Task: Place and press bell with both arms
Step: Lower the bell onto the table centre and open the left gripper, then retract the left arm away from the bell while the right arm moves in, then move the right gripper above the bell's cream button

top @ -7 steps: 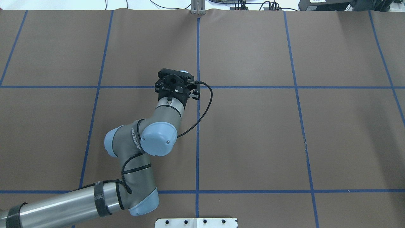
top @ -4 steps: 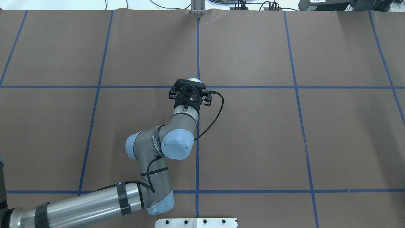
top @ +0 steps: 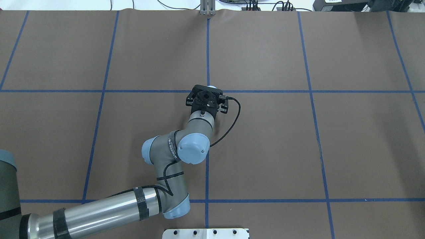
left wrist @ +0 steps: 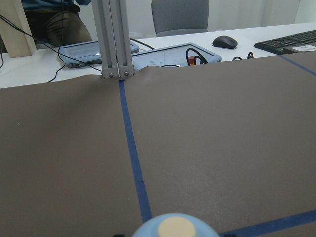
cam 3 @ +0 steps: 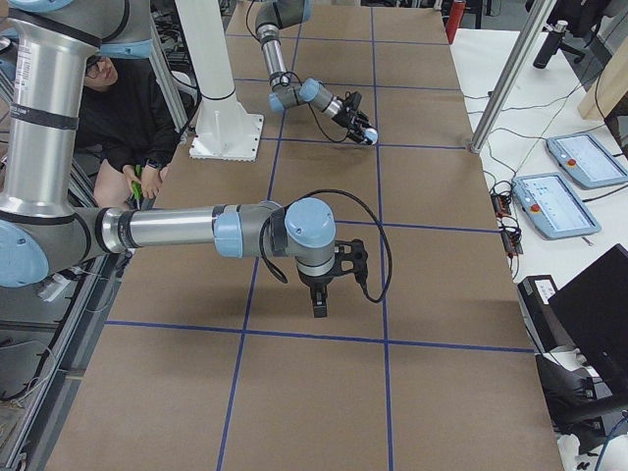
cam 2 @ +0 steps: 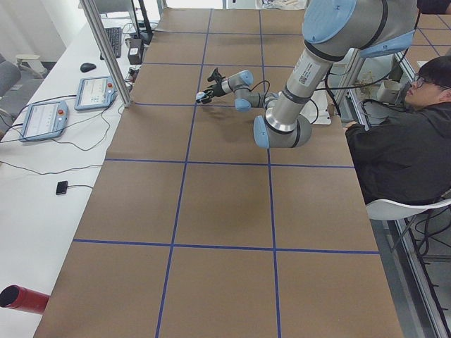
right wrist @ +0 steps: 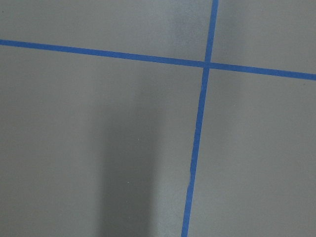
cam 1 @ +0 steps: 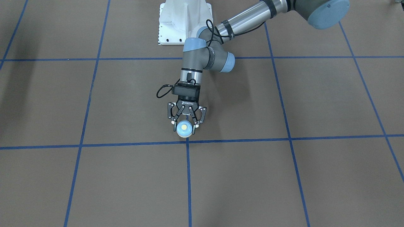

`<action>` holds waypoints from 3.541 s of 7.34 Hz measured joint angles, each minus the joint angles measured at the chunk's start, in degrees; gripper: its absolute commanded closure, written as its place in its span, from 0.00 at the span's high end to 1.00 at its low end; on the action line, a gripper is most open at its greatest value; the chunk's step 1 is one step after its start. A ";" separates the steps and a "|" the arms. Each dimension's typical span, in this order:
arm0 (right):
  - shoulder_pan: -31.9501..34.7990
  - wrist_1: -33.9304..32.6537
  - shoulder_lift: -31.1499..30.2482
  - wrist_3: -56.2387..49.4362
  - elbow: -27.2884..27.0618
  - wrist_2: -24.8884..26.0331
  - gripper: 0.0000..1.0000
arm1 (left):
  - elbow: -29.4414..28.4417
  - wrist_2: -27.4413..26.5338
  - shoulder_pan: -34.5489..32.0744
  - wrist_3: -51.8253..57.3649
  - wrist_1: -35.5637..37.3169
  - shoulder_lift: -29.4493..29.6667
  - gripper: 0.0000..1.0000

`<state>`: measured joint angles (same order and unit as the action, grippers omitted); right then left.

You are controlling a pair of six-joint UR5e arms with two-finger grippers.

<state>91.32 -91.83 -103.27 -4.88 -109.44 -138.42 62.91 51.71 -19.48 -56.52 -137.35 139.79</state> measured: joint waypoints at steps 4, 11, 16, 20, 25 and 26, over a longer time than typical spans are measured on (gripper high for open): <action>0.00 0.07 0.00 -0.02 -0.10 0.00 1.00 | -1.03 0.88 -0.73 -0.05 -0.28 0.04 1.00; 0.06 1.45 -0.75 0.17 0.94 -0.62 1.00 | 1.00 10.89 -7.93 -0.19 -0.82 -0.38 1.00; -7.66 2.17 13.68 14.82 2.09 -0.60 1.00 | 5.94 43.08 -28.93 9.48 7.53 -10.95 1.00; -27.31 -0.72 33.34 38.39 6.46 9.10 0.97 | 6.26 58.98 -42.24 22.07 7.72 -20.72 1.00; -42.58 -2.58 53.73 61.00 20.21 17.10 0.59 | 18.46 64.90 -53.24 40.28 21.91 -36.97 1.00; -44.10 -2.18 56.29 62.22 23.24 17.67 0.42 | 21.47 64.97 -54.81 43.37 24.22 -40.89 1.00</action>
<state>47.22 -94.01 -46.98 57.34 -86.20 -120.75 84.38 116.68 -74.28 -13.15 -113.13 98.90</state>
